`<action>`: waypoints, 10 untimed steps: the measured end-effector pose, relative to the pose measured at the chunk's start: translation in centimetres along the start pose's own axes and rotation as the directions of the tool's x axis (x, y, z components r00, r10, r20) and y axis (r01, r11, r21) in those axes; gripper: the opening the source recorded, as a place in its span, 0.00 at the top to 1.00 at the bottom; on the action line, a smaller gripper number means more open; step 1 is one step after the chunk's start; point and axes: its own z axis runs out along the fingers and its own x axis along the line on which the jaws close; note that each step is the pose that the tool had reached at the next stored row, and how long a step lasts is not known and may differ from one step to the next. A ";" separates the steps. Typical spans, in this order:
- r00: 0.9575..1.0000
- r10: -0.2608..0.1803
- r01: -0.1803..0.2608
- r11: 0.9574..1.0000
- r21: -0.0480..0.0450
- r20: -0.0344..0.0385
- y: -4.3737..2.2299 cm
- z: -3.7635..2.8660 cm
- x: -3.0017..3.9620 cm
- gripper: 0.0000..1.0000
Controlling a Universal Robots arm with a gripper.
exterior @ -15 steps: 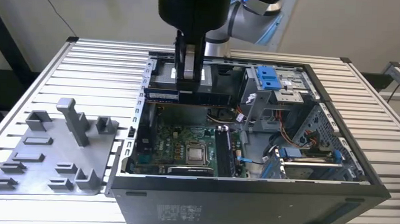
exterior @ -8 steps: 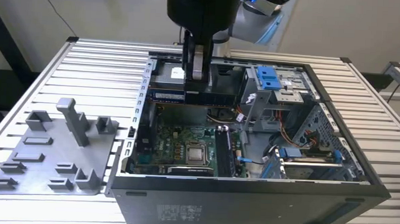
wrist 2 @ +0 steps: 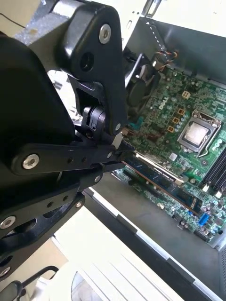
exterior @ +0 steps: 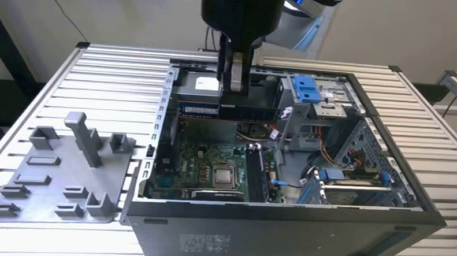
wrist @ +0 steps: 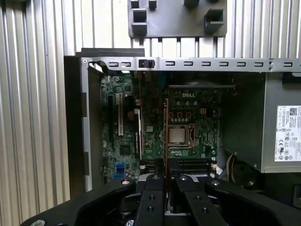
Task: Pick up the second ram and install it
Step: 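Pick up the second ram and move it above second insertion slot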
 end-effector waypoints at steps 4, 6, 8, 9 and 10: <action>1.000 0.000 0.000 1.000 0.000 0.000 -0.52 0.00 -0.01 0.86; 1.000 0.000 0.000 1.000 0.000 0.000 -0.80 -0.01 -0.02 0.86; 1.000 0.000 0.000 1.000 0.000 0.000 -1.11 -0.01 -0.03 0.86; 1.000 0.000 0.000 1.000 0.000 0.000 -1.26 -0.01 -0.03 0.86; 1.000 0.000 0.000 1.000 0.000 0.000 -1.40 -0.01 -0.04 0.86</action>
